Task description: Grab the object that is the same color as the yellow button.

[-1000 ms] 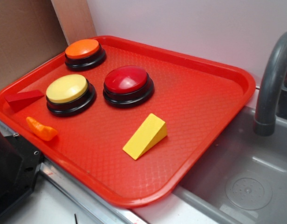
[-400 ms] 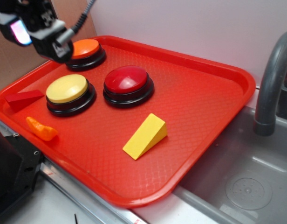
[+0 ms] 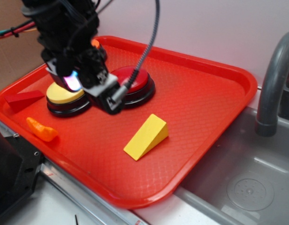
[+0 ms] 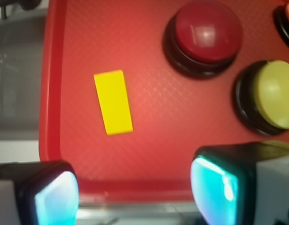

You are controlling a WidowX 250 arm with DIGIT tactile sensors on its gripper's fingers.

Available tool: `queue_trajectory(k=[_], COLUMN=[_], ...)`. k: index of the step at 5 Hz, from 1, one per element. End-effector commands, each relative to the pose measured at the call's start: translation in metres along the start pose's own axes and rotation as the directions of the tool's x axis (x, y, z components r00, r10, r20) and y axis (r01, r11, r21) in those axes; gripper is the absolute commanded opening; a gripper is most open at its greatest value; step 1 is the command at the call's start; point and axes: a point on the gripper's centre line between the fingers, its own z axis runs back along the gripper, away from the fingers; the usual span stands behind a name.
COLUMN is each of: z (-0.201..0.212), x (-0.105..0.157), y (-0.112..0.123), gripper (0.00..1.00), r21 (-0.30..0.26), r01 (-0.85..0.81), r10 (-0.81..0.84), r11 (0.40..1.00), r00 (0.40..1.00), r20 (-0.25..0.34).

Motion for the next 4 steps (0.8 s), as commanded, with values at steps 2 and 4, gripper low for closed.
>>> queue_trajectory(k=[2,4], z=[-0.067,-0.096], x=[0.053,0.044], y=[-0.013,-0.026], gripper=[1.0,1.0], r21=[0.023,0.006], r01=[0.076,0.094], r10=[-0.077,-0.094], r11=[0.997,0.996], r00=[0.996,0.995], r20=[0.054,-0.022])
